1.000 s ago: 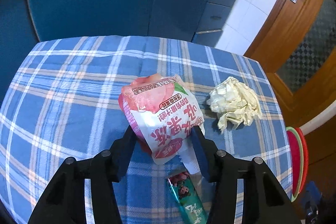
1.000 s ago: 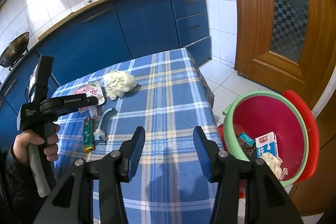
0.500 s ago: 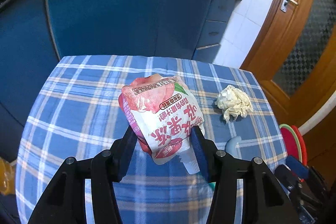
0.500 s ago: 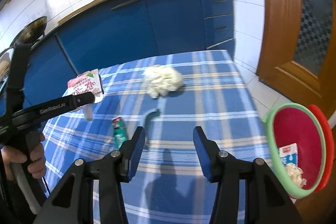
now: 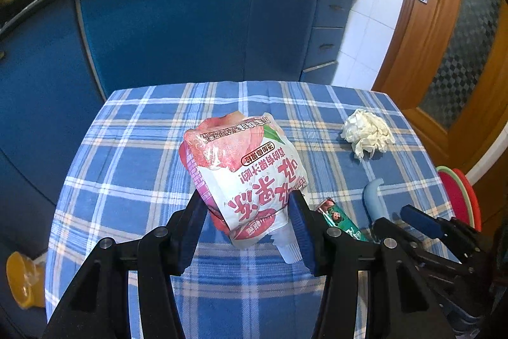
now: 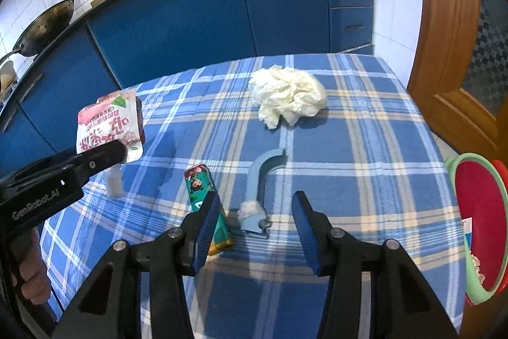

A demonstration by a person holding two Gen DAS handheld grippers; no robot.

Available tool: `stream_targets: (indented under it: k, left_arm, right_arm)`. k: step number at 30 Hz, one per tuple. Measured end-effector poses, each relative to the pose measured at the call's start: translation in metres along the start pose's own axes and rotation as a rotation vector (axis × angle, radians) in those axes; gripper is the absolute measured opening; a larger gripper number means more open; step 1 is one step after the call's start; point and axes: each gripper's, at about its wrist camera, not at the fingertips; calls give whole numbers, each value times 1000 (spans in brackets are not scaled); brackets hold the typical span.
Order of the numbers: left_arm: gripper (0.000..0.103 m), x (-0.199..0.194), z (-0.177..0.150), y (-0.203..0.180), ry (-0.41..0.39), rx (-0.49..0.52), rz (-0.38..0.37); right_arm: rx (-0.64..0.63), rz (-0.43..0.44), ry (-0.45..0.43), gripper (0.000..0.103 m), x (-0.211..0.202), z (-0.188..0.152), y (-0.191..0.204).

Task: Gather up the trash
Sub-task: 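Lift the pink pouch with the left tool while the right tool grasps the blue plastic hook, then carry pouch and blue hook to the red bucket and open both tools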

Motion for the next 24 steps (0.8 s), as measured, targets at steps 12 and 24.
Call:
stream_targets:
  k: [12,24]
  left_arm:
    - [54,0,-2,0,-3,3,1]
    - [54,-6,-3,-8,-9,19,-19]
  right_arm:
    - [36,-14,30,20,11,2,-6]
    - [27,12,-44,18,-24,-9,-16]
Point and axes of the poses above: each gripper's, at about its wrist camera, not at the fingertips, and x roughly the way its jaws point, y to its left, z to its top, and after that the axes turned 6 degrees about y, right-handed
